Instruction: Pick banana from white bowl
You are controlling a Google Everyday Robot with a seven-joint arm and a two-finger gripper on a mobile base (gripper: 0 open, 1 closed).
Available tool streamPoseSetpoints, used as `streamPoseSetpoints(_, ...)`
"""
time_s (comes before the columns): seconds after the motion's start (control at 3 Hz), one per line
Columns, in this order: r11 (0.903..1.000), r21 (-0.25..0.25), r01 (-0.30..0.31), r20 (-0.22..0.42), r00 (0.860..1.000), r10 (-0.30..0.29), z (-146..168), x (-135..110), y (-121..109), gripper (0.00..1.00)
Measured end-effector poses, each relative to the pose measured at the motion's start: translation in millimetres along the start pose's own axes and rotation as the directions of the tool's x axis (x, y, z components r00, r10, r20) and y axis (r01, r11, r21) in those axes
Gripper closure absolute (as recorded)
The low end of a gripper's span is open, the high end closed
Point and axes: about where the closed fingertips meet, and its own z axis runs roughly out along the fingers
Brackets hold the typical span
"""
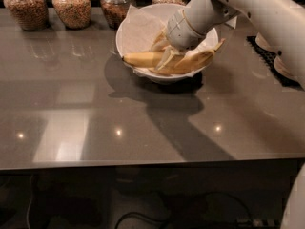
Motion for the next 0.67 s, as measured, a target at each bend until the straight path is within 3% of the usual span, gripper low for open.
streamPoseSetpoints(0.33,0.9996,0.022,0.019,-0.030,0.999,-0.018,-9,-2,-5,1.00)
streamPoseSetpoints(0.67,0.9980,0.040,0.048,-0.069,0.997,-0.045,-24,-6,-11,1.00)
